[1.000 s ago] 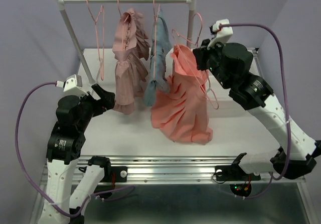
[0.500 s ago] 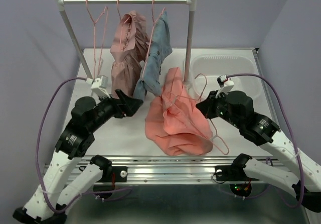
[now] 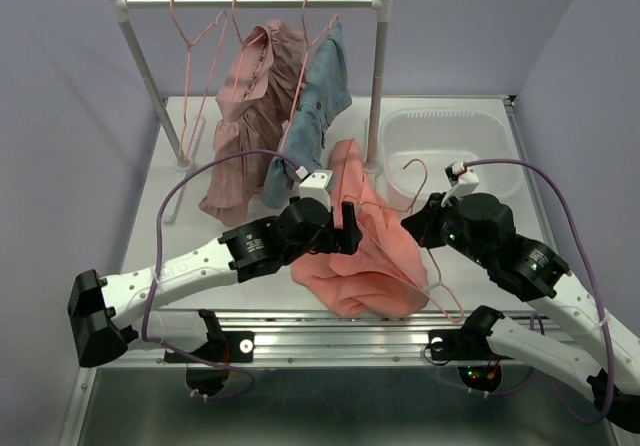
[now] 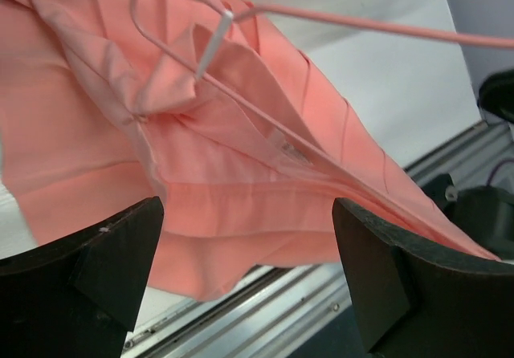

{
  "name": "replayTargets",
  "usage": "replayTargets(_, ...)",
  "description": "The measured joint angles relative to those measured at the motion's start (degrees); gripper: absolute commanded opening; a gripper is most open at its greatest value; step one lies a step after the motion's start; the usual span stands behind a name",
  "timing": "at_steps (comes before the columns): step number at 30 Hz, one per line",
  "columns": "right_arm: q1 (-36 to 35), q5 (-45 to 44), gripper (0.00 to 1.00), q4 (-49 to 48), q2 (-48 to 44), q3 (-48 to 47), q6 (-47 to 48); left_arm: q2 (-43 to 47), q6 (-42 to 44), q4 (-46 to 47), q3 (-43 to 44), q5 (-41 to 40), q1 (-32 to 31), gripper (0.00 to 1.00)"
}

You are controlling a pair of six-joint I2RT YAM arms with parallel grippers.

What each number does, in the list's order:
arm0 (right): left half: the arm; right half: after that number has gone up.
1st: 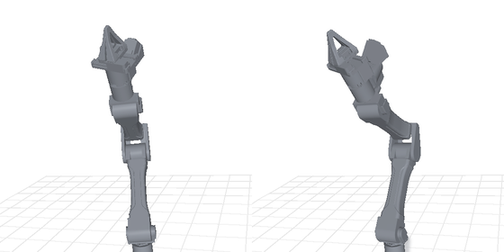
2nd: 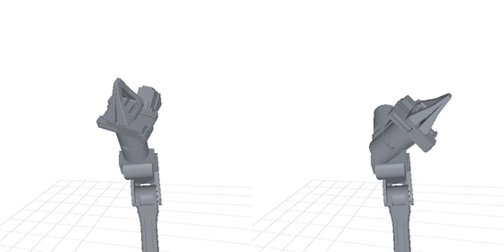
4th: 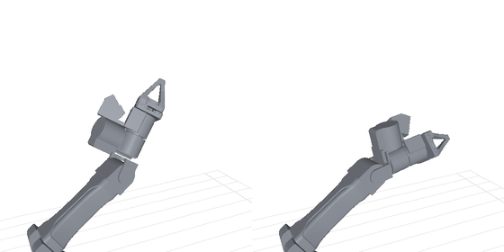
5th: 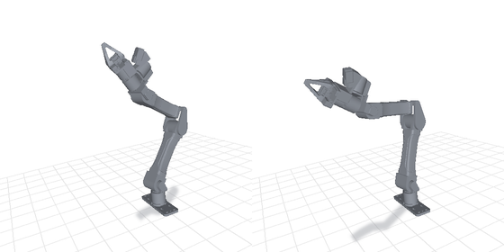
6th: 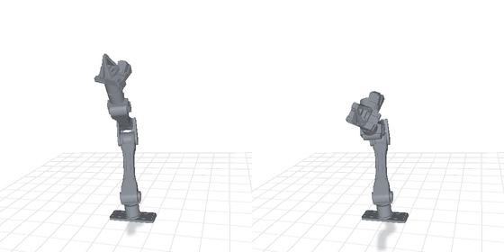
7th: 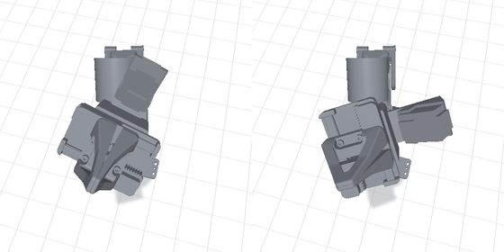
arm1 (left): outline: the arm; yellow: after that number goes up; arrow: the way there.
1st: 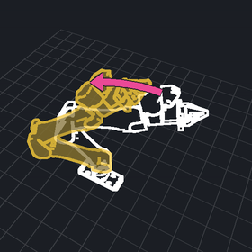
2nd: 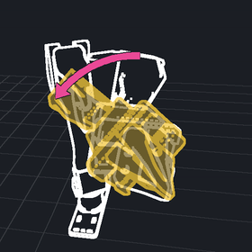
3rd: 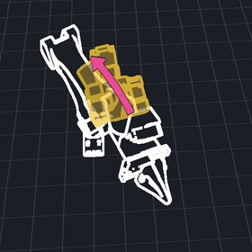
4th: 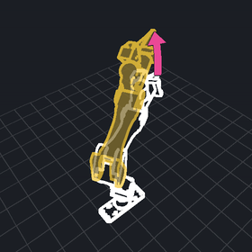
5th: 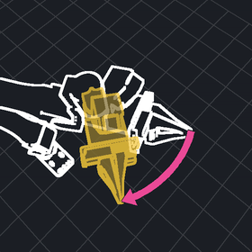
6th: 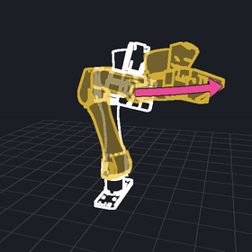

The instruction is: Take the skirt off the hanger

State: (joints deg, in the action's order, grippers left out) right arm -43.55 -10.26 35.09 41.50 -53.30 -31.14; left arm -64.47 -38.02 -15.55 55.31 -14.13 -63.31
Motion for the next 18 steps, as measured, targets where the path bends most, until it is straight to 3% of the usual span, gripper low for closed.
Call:
replayTargets(5, 0.0, 0.8, 0.01, 1.3, -0.3, 1.0, 0.0, -5.4, 1.2, 1.0, 3.6, -5.9, 0.0, 0.98)
replayTargets(11, 0.0, 2.0, 0.01, 1.9, -0.3, 1.2, 0.3, -12.1, 4.7, 2.6, 7.1, -8.9, 0.1, 0.89)
replayTargets(18, 0.0, 2.6, 0.01, 2.0, -0.8, 1.2, 1.0, -14.8, 7.4, 3.7, 7.2, -7.1, 1.4, 0.67)
